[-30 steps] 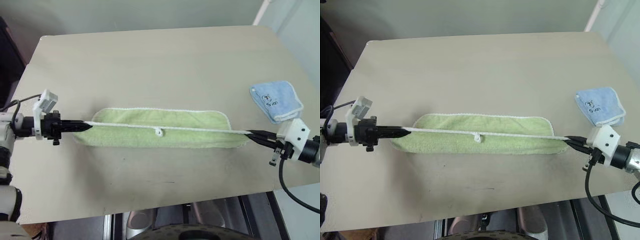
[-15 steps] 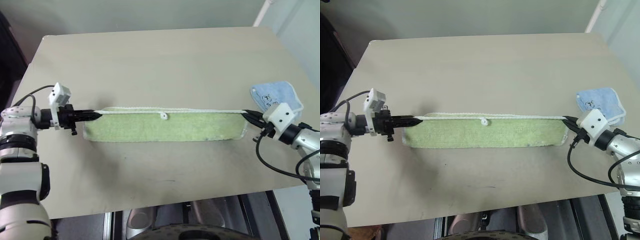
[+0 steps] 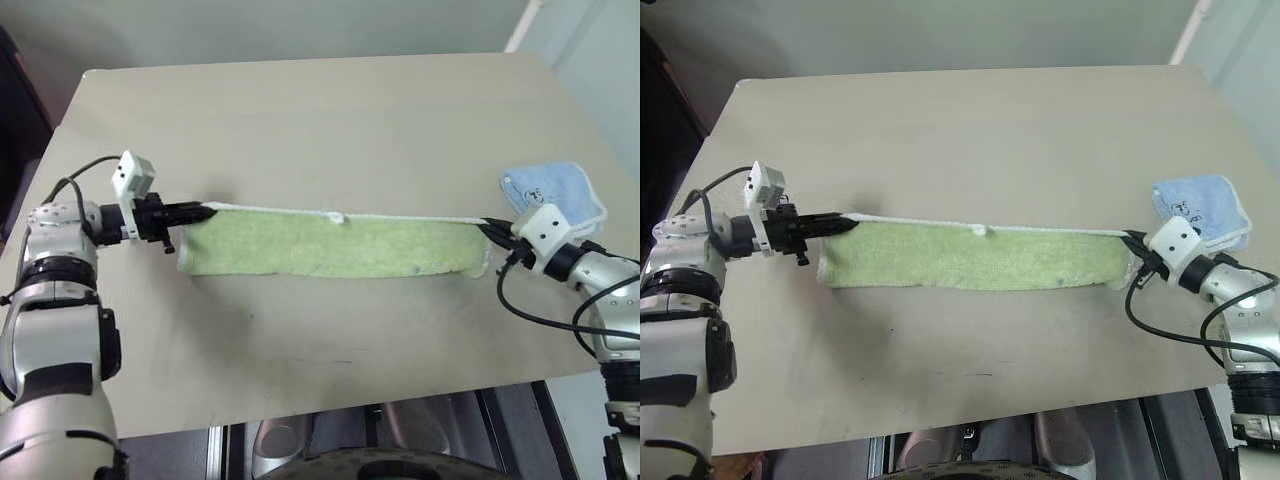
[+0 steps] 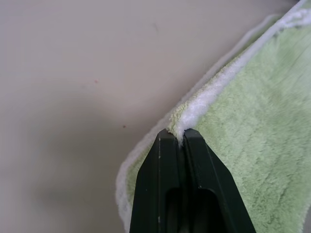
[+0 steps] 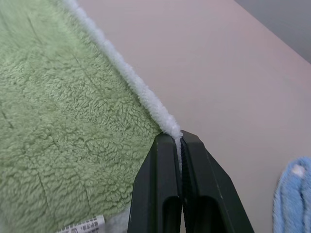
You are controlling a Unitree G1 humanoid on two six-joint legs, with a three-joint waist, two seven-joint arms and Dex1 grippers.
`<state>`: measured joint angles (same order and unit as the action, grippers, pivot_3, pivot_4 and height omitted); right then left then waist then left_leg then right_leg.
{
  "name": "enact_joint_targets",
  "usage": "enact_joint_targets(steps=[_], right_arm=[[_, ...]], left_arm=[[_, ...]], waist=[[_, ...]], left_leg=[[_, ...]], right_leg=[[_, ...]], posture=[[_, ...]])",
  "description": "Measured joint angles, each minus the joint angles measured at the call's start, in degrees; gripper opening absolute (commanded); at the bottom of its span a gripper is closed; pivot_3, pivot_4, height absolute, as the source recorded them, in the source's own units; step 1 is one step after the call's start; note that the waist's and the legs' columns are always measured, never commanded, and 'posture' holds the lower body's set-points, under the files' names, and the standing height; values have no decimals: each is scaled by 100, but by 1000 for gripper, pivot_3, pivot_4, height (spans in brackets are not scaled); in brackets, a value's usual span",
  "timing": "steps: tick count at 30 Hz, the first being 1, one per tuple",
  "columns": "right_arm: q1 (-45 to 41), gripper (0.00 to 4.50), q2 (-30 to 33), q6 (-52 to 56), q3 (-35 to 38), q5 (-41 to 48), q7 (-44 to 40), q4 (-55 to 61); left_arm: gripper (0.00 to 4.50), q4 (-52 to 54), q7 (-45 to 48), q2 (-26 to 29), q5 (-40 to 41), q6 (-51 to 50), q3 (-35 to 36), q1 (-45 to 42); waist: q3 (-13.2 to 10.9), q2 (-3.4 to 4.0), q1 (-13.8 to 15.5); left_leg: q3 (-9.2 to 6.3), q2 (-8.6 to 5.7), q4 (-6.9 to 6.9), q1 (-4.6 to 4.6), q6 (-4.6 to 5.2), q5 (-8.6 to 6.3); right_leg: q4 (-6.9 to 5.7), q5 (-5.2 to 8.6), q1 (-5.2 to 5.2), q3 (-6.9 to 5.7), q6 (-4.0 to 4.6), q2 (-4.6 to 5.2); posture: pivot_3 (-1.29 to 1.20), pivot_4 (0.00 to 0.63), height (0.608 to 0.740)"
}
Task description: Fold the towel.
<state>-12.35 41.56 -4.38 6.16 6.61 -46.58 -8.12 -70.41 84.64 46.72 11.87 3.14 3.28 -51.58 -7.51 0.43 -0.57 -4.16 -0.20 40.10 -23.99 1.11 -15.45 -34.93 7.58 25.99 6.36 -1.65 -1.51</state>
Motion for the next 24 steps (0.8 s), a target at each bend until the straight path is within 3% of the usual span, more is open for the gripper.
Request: enact_joint_targets(steps=[11, 15, 24], right_arm=[[-437, 0, -105, -243, -310, -32, -145, -581], [-455, 1037, -110, -121, -349, 11, -294, -556], [-433, 4172, -129, 17, -341, 244, -479, -302]], left_arm=[[42, -180, -351, -119, -249, 72, 160, -56], [1073, -181, -224, -156, -255, -20, 190, -112], [4225, -184, -123, -191, -382, -148, 223, -112]], waist=[[0, 0, 7], [0, 0, 6], [0, 0, 4]], left_leg=[[0, 0, -2, -1, 5, 3], [1, 0, -2, -1, 5, 3], [1, 0, -2, -2, 5, 3]], right_leg=[[0, -7, 1, -1, -2, 0], [1, -4, 1, -1, 2, 0], [1, -3, 2, -1, 5, 0]], posture=[[0, 150, 740], [0, 150, 740], [0, 150, 740]])
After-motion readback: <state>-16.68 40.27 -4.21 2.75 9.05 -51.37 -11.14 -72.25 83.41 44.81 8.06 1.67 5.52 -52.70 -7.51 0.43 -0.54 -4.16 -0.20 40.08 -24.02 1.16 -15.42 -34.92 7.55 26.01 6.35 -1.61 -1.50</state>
